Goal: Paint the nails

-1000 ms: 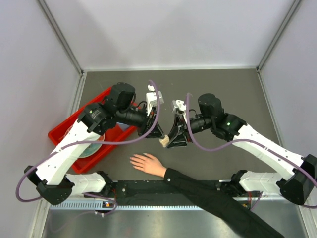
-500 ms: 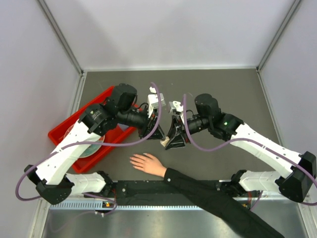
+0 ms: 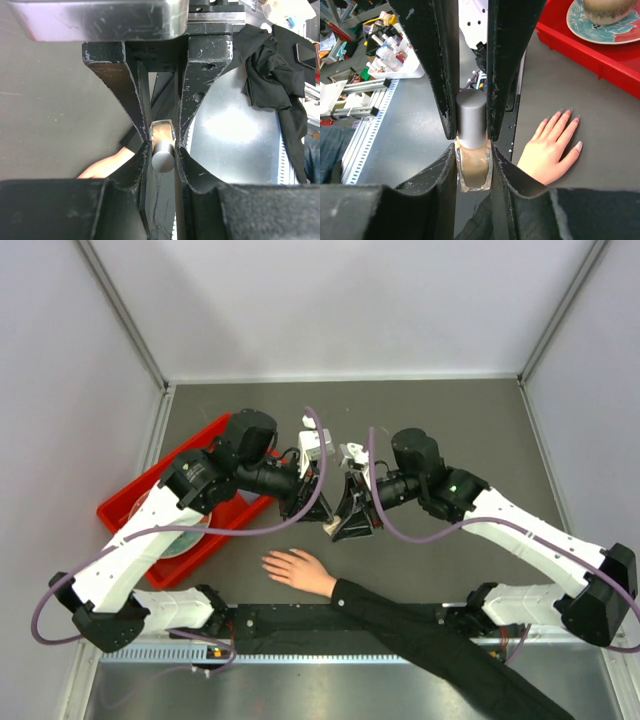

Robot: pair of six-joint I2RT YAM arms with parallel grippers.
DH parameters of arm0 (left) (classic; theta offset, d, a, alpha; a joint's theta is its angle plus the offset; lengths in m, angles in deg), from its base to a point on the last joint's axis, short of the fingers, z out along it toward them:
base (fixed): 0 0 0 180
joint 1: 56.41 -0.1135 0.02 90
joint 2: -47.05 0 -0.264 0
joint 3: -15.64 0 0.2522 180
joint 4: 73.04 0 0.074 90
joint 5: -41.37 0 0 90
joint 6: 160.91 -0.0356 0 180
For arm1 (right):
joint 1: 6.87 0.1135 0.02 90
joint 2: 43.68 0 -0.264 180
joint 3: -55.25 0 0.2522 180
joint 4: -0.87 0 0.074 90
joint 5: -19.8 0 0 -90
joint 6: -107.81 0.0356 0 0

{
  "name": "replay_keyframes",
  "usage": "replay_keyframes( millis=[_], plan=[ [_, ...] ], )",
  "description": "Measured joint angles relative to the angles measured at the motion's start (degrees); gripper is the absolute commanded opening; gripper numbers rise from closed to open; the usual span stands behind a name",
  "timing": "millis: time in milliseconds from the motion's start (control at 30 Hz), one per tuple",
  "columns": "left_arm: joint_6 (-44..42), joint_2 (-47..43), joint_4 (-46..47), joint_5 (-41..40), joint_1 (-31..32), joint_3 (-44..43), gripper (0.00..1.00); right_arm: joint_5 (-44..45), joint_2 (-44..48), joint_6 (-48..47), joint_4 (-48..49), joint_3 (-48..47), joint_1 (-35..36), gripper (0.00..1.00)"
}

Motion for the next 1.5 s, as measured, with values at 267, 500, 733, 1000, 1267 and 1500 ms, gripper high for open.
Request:
replay_keyframes(
  millis=[267, 500, 733, 1000, 1267, 1500],
  plan=[
    [1.3, 0.0, -0.7, -5.2, 0.0, -1.0, 0.53, 5.6, 0.4, 0.0, 1.3, 0.2, 0.9, 0.0],
    [9.4, -3.7, 4.6, -18.0, 0.0, -1.9, 0.47, 19.6, 6.9, 0.7, 6.6, 5.1, 2.1, 0.0],
    [16.8, -20.8, 21.0, -19.7, 0.0, 12.8, 0.43, 27.8, 10.2, 1.3, 9.5, 5.8, 2.1, 0.0],
    [21.0, -17.5, 33.9, -16.9, 0.0, 13.9, 0.38, 30.8, 7.9, 1.2, 6.8, 2.4, 2.1, 0.0],
    [22.9, -10.7, 39.9, -8.5, -0.1, 13.4, 0.46, 22.2, 8.8, 3.3, 6.5, 2.0, 0.2, 0.0],
    [27.8, -11.9, 51.1, -1.6, -0.1, 15.7, 0.46, 12.0, 11.8, 5.8, 6.0, 2.0, -5.0, 0.0]
  ],
)
